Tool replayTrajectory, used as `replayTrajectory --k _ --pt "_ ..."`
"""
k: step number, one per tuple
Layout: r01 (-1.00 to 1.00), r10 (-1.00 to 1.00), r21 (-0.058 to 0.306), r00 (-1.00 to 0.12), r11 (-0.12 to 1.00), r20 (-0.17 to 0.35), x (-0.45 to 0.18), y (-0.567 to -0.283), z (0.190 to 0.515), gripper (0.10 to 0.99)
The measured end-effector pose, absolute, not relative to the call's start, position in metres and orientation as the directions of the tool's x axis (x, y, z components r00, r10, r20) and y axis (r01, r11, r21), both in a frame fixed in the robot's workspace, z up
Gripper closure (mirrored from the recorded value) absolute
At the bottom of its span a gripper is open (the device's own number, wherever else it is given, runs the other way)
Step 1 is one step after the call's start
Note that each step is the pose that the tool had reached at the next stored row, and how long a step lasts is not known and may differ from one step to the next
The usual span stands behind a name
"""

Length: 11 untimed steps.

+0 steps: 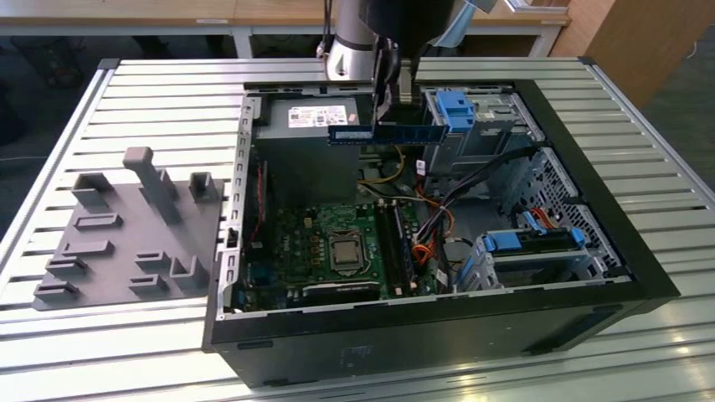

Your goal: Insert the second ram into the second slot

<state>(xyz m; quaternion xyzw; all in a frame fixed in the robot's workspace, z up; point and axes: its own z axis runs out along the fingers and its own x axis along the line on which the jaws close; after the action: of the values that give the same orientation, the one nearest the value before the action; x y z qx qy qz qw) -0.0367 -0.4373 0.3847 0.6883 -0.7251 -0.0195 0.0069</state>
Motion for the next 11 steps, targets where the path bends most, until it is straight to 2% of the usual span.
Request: replayTrajectory --k 11 --pt "-0.996 -0.997 0.038 -0.077 0.076 -0.017 -0.0367 -0.4373 0.3847 0.949"
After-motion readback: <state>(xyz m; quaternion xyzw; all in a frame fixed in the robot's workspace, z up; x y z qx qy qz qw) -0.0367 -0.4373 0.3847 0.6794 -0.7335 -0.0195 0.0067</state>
